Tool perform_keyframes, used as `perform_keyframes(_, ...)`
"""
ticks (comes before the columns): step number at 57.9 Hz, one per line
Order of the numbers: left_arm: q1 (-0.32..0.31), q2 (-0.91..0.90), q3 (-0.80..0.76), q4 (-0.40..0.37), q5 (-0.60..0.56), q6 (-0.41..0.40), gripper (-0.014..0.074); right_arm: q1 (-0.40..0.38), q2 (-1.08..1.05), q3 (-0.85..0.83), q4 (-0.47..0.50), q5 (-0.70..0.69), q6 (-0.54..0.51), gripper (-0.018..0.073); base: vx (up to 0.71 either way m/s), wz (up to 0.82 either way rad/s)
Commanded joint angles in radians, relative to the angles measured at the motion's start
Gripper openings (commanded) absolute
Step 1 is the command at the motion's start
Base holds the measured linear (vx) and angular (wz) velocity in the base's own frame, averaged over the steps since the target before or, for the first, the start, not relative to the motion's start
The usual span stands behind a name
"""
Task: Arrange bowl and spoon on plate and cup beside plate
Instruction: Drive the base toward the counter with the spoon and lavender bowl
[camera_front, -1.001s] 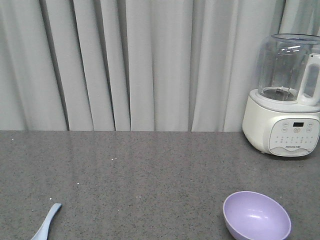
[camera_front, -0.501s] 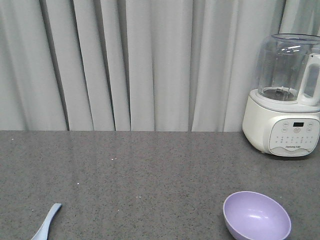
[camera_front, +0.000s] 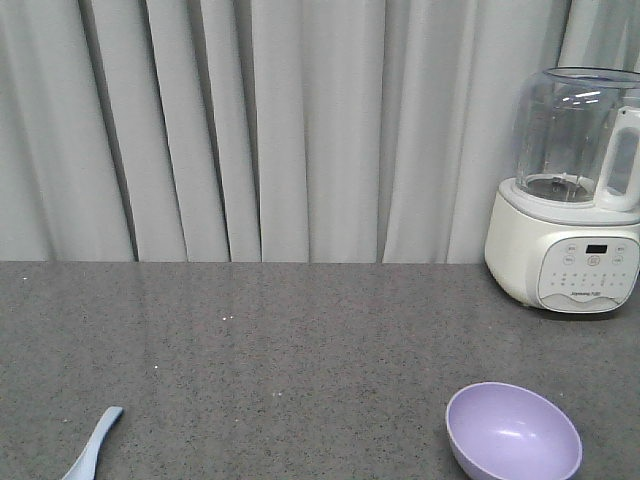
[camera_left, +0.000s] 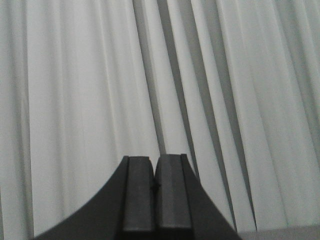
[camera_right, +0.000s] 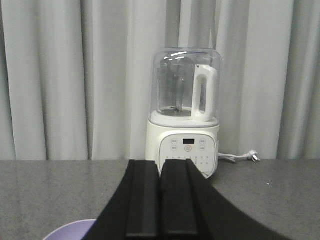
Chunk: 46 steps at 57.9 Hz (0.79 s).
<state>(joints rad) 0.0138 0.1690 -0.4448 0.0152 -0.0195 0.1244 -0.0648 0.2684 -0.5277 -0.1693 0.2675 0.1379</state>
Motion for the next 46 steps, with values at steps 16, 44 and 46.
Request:
perform_keyframes(16, 0.001, 0.375, -0.129, -0.002, 0.187, 0.01, 0.016, -0.007, 0.331, -0.074, -0.041, -0.045, -0.006, 0.016, 0.0, 0.0)
perform_keyframes(44, -0.017, 0.661, -0.23, -0.137, 0.37, -0.031, 0.0592, -0.007, 0.43, -0.074, -0.033, -0.038, -0.003, 0.0628, 0.0, 0.0)
perform_keyframes(46, -0.024, 0.694, -0.271, -0.155, 0.408, -0.024, 0.0592, -0.007, 0.43, -0.074, -0.033, -0.038, -0.003, 0.0622, 0.0, 0.0)
